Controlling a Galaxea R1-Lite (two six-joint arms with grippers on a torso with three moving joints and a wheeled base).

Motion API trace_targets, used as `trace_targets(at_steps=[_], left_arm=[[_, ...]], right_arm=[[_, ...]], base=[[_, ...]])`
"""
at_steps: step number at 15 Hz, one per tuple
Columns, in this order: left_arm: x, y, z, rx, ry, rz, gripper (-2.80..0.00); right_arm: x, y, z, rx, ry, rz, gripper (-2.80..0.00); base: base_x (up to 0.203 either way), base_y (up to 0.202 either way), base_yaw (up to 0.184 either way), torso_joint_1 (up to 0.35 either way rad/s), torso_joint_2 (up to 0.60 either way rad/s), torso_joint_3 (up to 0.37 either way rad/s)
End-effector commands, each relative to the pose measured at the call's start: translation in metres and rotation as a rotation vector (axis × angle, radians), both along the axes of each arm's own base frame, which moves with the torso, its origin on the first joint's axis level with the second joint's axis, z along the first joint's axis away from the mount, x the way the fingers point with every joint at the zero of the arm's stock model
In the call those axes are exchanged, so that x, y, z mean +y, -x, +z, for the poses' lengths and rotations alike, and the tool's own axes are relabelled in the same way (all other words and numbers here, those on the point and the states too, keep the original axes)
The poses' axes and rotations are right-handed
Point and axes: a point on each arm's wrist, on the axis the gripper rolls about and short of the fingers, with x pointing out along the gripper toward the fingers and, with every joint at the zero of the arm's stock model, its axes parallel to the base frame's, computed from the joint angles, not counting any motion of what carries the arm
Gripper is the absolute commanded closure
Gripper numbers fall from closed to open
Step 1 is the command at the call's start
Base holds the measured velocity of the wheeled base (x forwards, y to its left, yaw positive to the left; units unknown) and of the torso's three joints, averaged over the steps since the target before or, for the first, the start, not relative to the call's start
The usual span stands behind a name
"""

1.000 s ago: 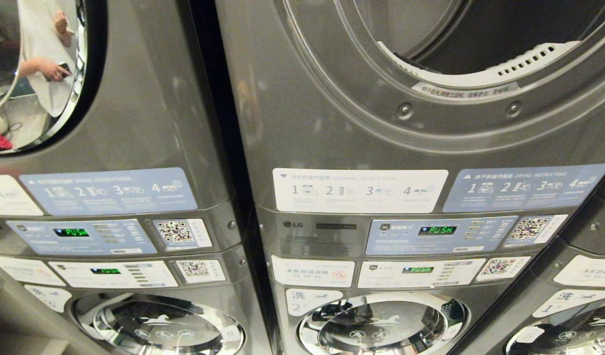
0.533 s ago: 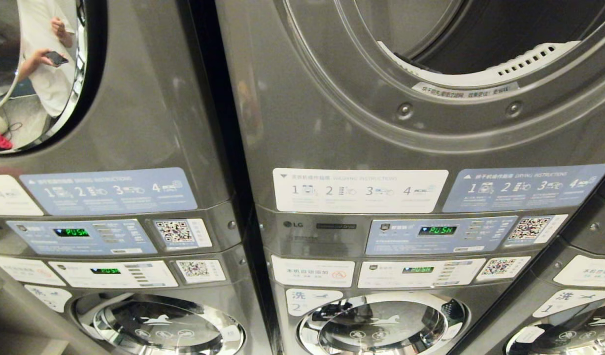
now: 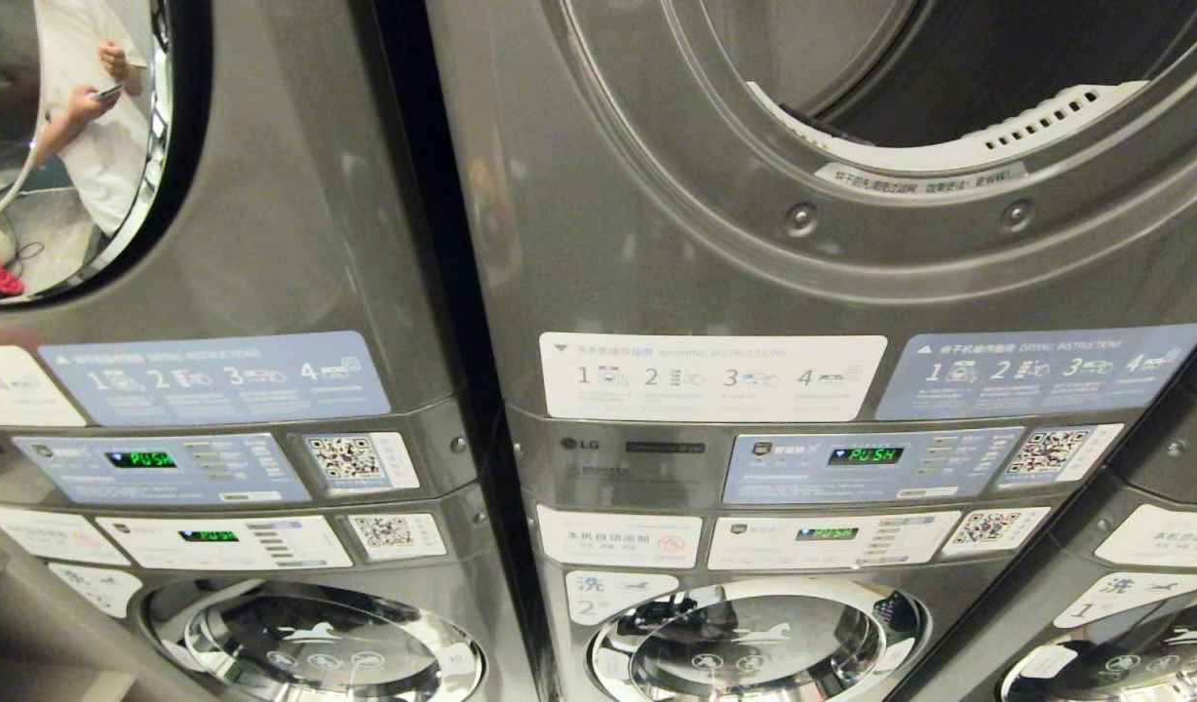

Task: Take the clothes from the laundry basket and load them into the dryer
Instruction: Open the dryer

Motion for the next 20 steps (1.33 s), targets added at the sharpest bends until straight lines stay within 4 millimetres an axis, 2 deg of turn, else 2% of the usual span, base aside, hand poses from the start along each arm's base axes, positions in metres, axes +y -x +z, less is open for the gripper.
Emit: trace_targets(at_steps=[1,20], left_arm=[[0.0000,-0.0001,-0.0006,0.002,0.003,0.001,0.00],[0.0003,-0.0001,-0.0008,0.004,0.021,0.011,0.00]], right_arm=[[0.0000,0.0000,0.0001,-0.001,0.000,0.000,0.00],[-0.0001,0.0000,0.0001,-0.001,-0.025,-0.005,0.00]], base=[[0.000,0.000,0.000,0.000,0.00,0.000],[0.000,0.000,0.000,0.000,0.00,0.000]])
